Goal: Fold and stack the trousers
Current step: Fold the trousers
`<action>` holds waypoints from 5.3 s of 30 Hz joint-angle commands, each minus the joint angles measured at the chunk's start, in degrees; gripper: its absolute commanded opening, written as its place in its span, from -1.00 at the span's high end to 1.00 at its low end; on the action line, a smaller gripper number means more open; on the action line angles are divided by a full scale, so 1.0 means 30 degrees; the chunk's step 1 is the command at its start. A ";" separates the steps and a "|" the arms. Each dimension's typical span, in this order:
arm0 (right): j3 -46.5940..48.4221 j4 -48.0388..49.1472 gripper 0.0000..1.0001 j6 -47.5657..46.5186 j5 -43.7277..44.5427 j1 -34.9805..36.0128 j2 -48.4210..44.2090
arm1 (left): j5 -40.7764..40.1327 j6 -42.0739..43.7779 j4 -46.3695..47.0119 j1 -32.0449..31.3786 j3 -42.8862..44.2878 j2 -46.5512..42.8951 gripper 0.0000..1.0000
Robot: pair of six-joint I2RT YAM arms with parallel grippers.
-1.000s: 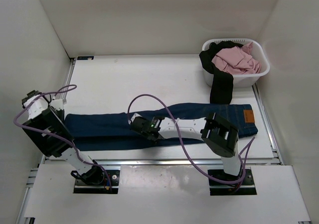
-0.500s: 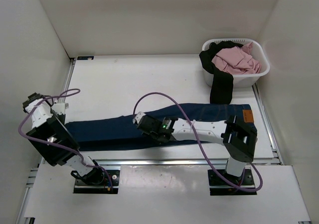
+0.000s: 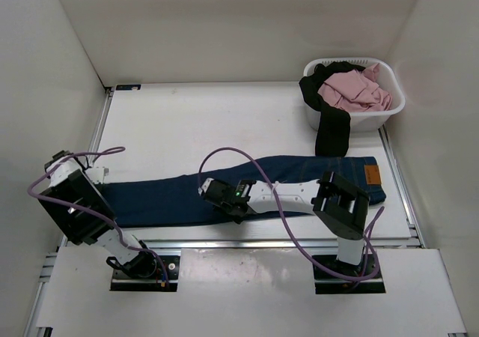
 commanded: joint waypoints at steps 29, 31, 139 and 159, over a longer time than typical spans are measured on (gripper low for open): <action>-1.3366 0.1669 1.00 1.3065 -0.2137 -1.1810 -1.0833 | -0.1346 -0.0660 0.3793 0.0105 0.0133 0.1433 0.42; -1.4041 0.1437 1.00 1.3563 -0.1667 -1.2457 -1.2269 | -0.1346 -0.0660 0.3969 0.0105 0.0135 0.1608 0.42; 0.7161 -1.7930 1.00 2.4354 2.8271 0.3828 -0.4891 | 0.1640 -0.5111 -0.1863 -1.3187 0.1725 -0.1675 -0.08; 0.8679 0.1466 1.00 0.9289 2.0787 0.4707 -0.0051 | -0.2668 -0.7369 0.3676 -1.5806 -0.1068 0.2954 0.04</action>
